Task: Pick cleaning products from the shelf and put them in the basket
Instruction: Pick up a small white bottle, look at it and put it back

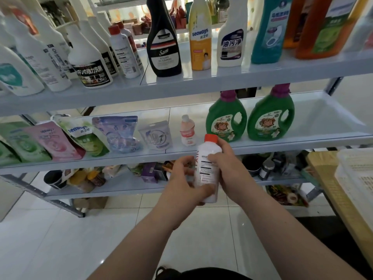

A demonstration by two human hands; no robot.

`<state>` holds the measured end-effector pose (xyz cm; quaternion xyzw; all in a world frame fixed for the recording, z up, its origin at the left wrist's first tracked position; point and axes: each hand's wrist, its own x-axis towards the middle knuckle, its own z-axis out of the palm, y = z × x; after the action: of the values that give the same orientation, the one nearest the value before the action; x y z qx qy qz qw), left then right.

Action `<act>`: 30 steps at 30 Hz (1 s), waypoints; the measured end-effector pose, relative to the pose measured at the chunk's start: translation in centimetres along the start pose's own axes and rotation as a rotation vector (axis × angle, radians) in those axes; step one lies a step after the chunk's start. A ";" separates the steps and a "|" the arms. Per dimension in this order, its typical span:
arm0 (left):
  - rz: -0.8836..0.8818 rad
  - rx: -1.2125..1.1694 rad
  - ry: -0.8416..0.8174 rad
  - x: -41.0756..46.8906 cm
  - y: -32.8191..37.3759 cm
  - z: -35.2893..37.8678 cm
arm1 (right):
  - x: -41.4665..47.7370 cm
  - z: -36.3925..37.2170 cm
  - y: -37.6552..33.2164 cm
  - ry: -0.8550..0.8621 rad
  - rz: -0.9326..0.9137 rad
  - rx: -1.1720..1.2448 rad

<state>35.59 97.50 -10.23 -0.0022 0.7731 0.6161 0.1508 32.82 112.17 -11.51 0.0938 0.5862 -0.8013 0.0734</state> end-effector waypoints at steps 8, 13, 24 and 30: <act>-0.034 0.050 -0.179 1.5 -1.8 -1.6 | 0.5 0.8 0.8 -0.148 -0.100 0.097; 0.098 0.410 0.047 1.9 -2.7 -4.1 | 1.4 0.2 -1.8 0.071 -0.297 -0.588; 0.056 0.219 -0.395 4.7 -1.7 -12.8 | 4.5 6.7 -4.0 -0.110 -0.603 -0.998; 0.107 0.191 -0.373 6.0 -1.7 -16.5 | 7.0 10.8 -5.4 -0.147 -0.763 -1.168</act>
<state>26.40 82.50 -10.07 0.1675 0.7857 0.5368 0.2579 24.15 103.41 -4.99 -0.2278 0.9063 -0.3293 -0.1350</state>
